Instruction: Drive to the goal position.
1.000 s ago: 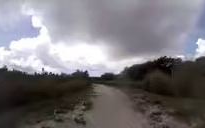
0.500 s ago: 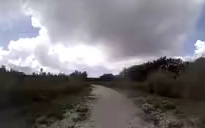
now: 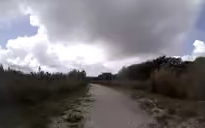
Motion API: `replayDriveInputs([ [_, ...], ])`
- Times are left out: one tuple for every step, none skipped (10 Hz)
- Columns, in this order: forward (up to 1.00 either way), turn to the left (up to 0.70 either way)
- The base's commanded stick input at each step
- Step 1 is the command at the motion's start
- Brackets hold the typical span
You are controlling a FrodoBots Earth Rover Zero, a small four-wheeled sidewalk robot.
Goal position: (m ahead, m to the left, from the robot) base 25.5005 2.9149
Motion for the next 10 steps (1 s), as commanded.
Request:
replayDriveInputs([
  [0.85, 0.0],
  [0.85, 0.0],
  [0.85, 0.0],
  [0.85, 0.0],
  [0.85, 0.0],
  [0.85, 0.0],
  [0.85, 0.0],
  [0.85, 0.0],
  [0.85, 0.0],
  [0.85, 0.0],
])
